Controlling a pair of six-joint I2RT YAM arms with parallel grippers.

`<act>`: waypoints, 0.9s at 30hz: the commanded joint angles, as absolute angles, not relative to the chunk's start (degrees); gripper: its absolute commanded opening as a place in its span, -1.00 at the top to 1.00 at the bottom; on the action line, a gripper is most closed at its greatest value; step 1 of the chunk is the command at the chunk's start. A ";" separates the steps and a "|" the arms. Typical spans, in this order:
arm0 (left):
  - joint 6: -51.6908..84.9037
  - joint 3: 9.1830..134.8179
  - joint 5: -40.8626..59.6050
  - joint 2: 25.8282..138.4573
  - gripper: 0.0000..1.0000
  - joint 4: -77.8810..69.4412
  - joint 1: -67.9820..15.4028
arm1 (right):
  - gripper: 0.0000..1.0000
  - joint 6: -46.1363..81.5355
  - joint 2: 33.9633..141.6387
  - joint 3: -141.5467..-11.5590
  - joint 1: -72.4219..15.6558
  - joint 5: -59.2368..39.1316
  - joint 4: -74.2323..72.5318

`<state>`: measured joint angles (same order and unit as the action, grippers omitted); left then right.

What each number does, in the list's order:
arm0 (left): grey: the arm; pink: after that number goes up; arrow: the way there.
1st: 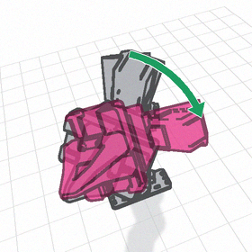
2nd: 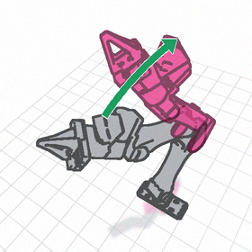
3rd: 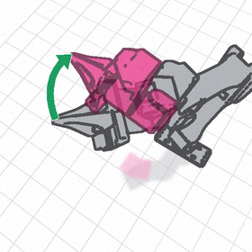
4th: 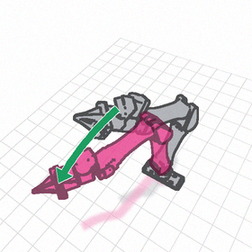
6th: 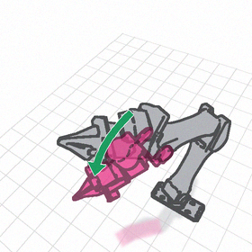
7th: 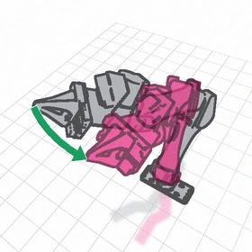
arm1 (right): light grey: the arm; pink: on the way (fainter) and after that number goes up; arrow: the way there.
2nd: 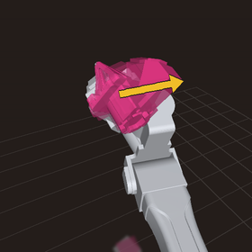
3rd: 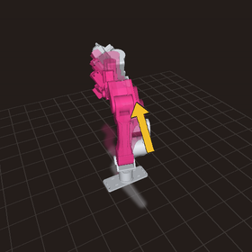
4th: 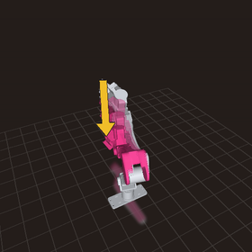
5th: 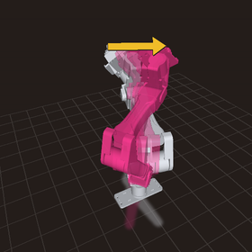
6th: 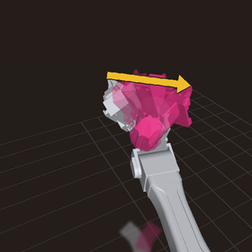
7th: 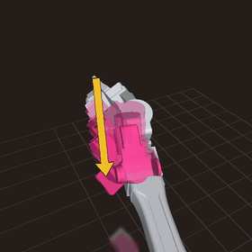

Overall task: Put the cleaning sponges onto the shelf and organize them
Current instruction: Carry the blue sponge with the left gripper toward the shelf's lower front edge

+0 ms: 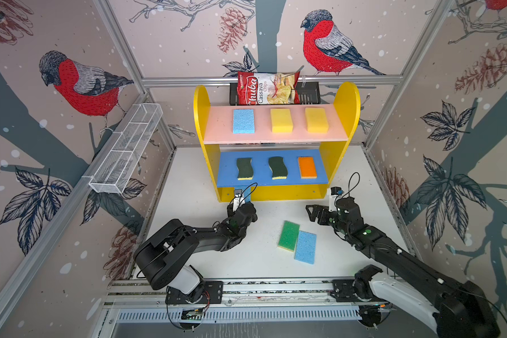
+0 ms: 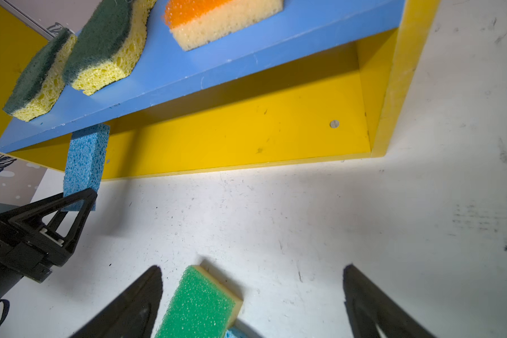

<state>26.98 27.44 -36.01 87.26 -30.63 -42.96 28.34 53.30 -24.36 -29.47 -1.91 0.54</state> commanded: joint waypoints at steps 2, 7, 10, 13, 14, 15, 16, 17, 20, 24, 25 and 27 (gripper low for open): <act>25.24 28.55 -35.66 88.89 -0.30 -34.83 -42.30 | -0.92 27.43 53.74 -24.43 -29.49 -2.26 -1.30; 24.31 29.60 -33.79 91.24 -0.29 -36.11 -40.84 | -0.92 27.56 54.59 -24.43 -29.36 -2.89 -1.75; 24.03 30.44 -33.40 92.73 -0.31 -36.37 -40.24 | -0.92 27.57 55.15 -24.43 -29.38 -3.12 -2.05; 23.32 31.28 -33.47 94.11 -0.31 -36.53 -40.08 | -0.92 27.58 55.44 -24.35 -29.38 -3.15 -2.28; 23.08 31.60 -33.53 94.58 -0.31 -36.72 -39.99 | -0.92 27.51 55.46 -24.26 -29.40 -3.16 -2.42; 23.00 31.87 -33.70 94.94 -0.31 -36.79 -39.82 | -0.92 27.57 55.54 -24.19 -29.38 -3.14 -2.54; 22.99 32.09 -33.69 95.21 -0.31 -36.97 -39.69 | -0.92 27.49 55.59 -24.13 -29.36 -3.16 -2.68; 23.02 32.39 -33.58 95.62 -0.31 -36.97 -39.48 | -0.92 27.55 55.72 -24.01 -29.37 -3.15 -2.85; 23.03 32.96 -33.56 96.59 -0.31 -37.20 -39.03 | -0.92 27.67 56.29 -23.84 -29.36 -3.34 -3.24; 23.57 32.85 -34.45 97.64 -0.32 -38.09 -38.69 | -0.92 27.69 56.60 -23.39 -29.36 -3.60 -3.51; 23.77 32.97 -34.54 97.95 -0.32 -38.07 -38.52 | -0.92 27.73 56.60 -23.33 -29.36 -3.53 -3.43; 24.04 33.10 -34.60 98.48 -0.32 -38.21 -38.25 | -0.92 27.71 56.51 -23.32 -29.36 -3.52 -3.34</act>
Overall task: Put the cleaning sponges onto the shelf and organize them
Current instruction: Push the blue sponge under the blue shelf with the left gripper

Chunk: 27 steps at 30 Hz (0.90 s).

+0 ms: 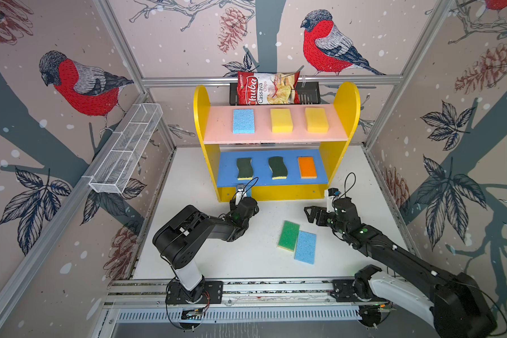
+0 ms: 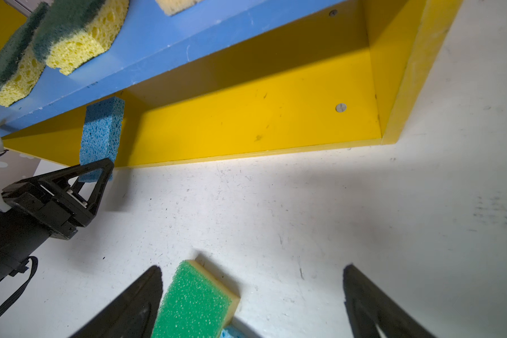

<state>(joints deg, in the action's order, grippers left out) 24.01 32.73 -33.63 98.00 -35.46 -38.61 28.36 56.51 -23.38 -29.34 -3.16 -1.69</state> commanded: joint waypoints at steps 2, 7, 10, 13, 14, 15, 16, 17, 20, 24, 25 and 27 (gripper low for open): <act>24.06 33.02 -34.94 98.94 -0.32 -38.73 -38.23 | -0.92 27.60 56.43 -23.31 -29.40 -3.56 -3.25; 23.81 34.37 -34.98 100.23 -0.34 -38.14 -37.70 | -0.92 27.67 56.34 -23.07 -29.36 -3.60 -3.43; 23.26 35.03 -34.81 101.00 -0.35 -38.49 -37.61 | -0.92 27.91 56.34 -22.86 -29.36 -3.69 -3.86; 23.23 35.44 -34.93 101.30 -0.35 -38.68 -37.43 | -0.92 27.98 56.34 -22.67 -29.36 -3.78 -3.95; 23.21 35.63 -34.83 101.42 -0.35 -38.61 -37.35 | -0.92 27.98 56.34 -22.67 -29.36 -3.78 -3.95; 23.27 35.78 -34.81 101.51 -0.35 -38.44 -37.35 | -0.91 27.88 56.26 -22.55 -29.37 -3.78 -3.95; 23.36 36.02 -34.96 101.75 -0.35 -38.08 -37.27 | -0.92 27.91 56.25 -22.58 -29.36 -3.74 -3.96; 23.40 36.17 -35.02 101.86 -0.36 -37.75 -37.27 | -0.92 27.87 56.25 -22.49 -29.36 -3.80 -3.96; 23.69 36.08 -35.30 102.10 -0.36 -37.44 -37.26 | -0.92 27.77 56.07 -22.34 -29.36 -3.87 -3.95; 24.16 35.97 -35.44 102.10 -0.40 -36.84 -37.26 | -0.92 27.78 55.77 -22.17 -29.40 -3.89 -3.69; 24.31 36.03 -35.48 102.08 -0.42 -36.65 -37.27 | -0.92 27.78 55.67 -22.12 -29.36 -3.90 -3.68; 24.39 36.08 -35.43 102.13 -0.43 -36.31 -37.27 | -0.92 27.81 55.53 -21.99 -29.36 -3.87 -3.60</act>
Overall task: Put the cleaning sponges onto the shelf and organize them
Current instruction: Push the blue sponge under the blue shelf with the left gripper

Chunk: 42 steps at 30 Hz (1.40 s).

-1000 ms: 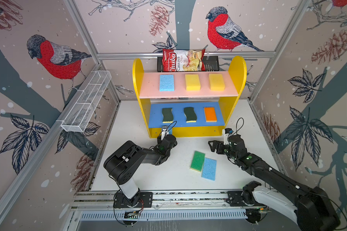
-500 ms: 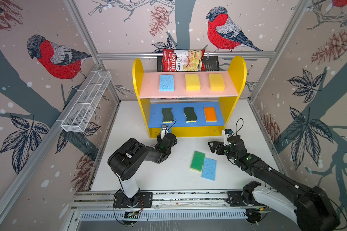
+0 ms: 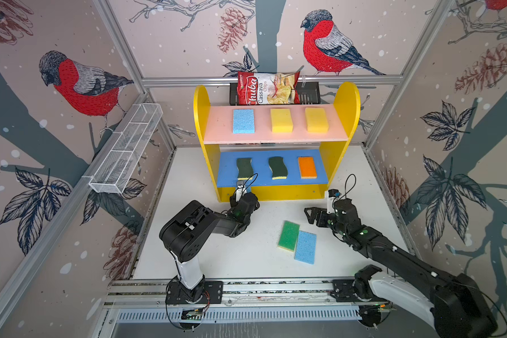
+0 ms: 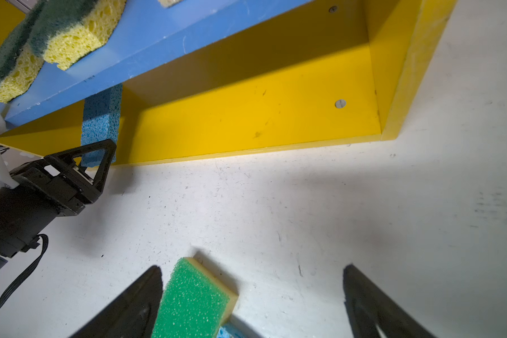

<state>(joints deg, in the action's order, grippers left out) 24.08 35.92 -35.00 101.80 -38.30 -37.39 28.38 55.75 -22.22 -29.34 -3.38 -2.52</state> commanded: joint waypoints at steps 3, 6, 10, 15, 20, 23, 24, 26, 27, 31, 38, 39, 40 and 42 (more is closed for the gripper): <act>24.43 36.34 -35.57 102.40 -0.43 -35.85 -37.27 | -0.91 28.00 55.15 -21.95 -29.37 -3.87 -3.52; 24.52 36.76 -35.77 102.87 -0.43 -34.88 -37.27 | -0.92 28.22 54.69 -21.64 -29.39 -3.95 -3.43; 24.60 37.09 -35.74 103.01 -0.44 -34.08 -37.27 | -0.92 28.39 54.10 -21.36 -29.36 -3.92 -3.19; 25.29 37.09 -36.12 102.92 -0.46 -32.72 -37.27 | -0.92 28.63 53.39 -21.03 -29.36 -3.87 -2.89; 25.15 37.53 -36.04 103.25 -0.47 -31.32 -37.27 | -0.92 28.72 53.11 -21.16 -29.36 -3.78 -2.73; 25.48 38.55 -36.05 103.93 -0.46 -29.05 -37.27 | -0.92 28.82 53.00 -21.18 -29.39 -3.95 -2.64; 25.49 38.51 -36.08 103.98 -0.47 -28.95 -37.26 | -0.92 28.83 53.00 -21.16 -29.42 -3.93 -2.56; 25.49 38.40 -36.14 103.98 -0.47 -28.93 -37.27 | -0.91 28.83 52.83 -21.17 -29.41 -3.87 -2.40; 25.53 38.41 -36.12 103.89 -0.47 -28.78 -37.27 | -0.91 28.83 52.75 -21.18 -29.40 -3.87 -2.42; 25.49 38.34 -36.04 103.82 -0.49 -28.18 -37.27 | -0.91 29.00 52.34 -21.18 -29.38 -3.78 -2.11; 25.43 38.57 -35.70 103.98 -0.52 -27.03 -37.27 | -0.91 29.07 51.73 -21.18 -29.36 -3.69 -1.70; 25.42 38.75 -35.73 104.12 -0.52 -26.75 -37.27 | -0.91 29.04 51.59 -21.09 -29.40 -3.69 -1.64; 25.45 38.76 -35.73 104.11 -0.53 -26.64 -37.27 | -0.91 29.09 51.46 -21.01 -29.41 -3.60 -1.54; 25.47 38.76 -35.63 104.08 -0.53 -26.55 -37.22 | -0.91 29.10 51.18 -20.85 -29.36 -3.52 -1.38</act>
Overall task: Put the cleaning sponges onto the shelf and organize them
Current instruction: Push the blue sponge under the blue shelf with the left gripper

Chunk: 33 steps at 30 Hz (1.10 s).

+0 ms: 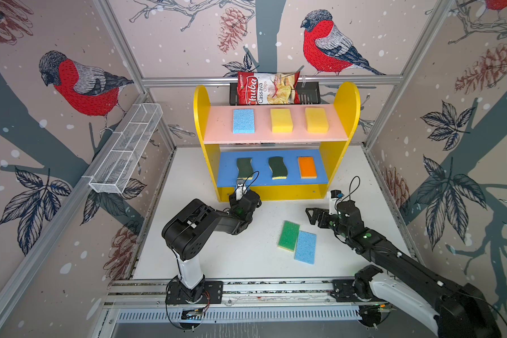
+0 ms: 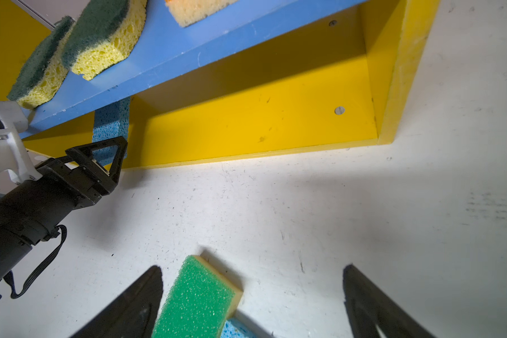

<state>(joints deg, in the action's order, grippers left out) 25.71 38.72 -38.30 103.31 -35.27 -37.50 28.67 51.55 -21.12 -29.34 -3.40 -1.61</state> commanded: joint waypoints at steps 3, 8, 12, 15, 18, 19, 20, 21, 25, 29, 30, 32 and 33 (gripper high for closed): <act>25.49 38.92 -35.52 104.22 -0.54 -25.95 -37.27 | -0.91 29.10 50.65 -20.73 -29.38 -3.32 -1.09; 25.53 39.51 -35.42 104.52 -0.55 -24.96 -37.27 | -0.91 29.14 49.92 -20.42 -29.39 -3.12 -0.88; 25.48 39.90 -35.11 104.68 -0.56 -24.35 -37.33 | -0.91 29.19 49.64 -20.41 -29.41 -3.08 -0.59; 25.49 39.89 -35.09 104.68 -0.56 -24.10 -37.34 | -0.91 29.09 49.16 -20.30 -29.36 -2.92 -0.44; 25.33 39.90 -34.66 104.66 -0.56 -23.94 -37.33 | -0.91 29.19 48.85 -20.21 -29.36 -2.90 -0.18; 25.22 39.96 -34.57 104.68 -0.57 -23.77 -37.35 | -0.91 29.19 48.70 -20.20 -29.36 -2.90 -0.12; 25.14 40.14 -34.46 104.83 -0.57 -23.55 -37.43 | -0.91 29.27 48.54 -20.12 -29.37 -2.84 -0.10; 25.05 40.23 -34.45 104.94 -0.57 -23.37 -37.41 | -0.91 29.27 48.47 -20.04 -29.36 -2.90 -0.06; 24.83 40.59 -34.10 105.34 -0.59 -22.82 -37.53 | -0.91 29.41 47.93 -19.95 -29.36 -2.74 0.17; 24.45 41.20 -34.18 105.84 -0.61 -21.72 -37.65 | -0.91 29.43 47.42 -19.77 -29.36 -2.64 0.44; 24.50 41.21 -34.19 105.82 -0.62 -21.59 -37.70 | -0.91 29.45 47.29 -19.77 -29.36 -2.61 0.52; 24.61 41.11 -34.37 105.79 -0.62 -21.53 -37.70 | -0.91 29.45 47.16 -19.69 -29.36 -2.54 0.68; 24.67 41.06 -34.50 105.73 -0.62 -21.34 -37.77 | -0.91 29.50 47.04 -19.69 -29.37 -2.55 0.70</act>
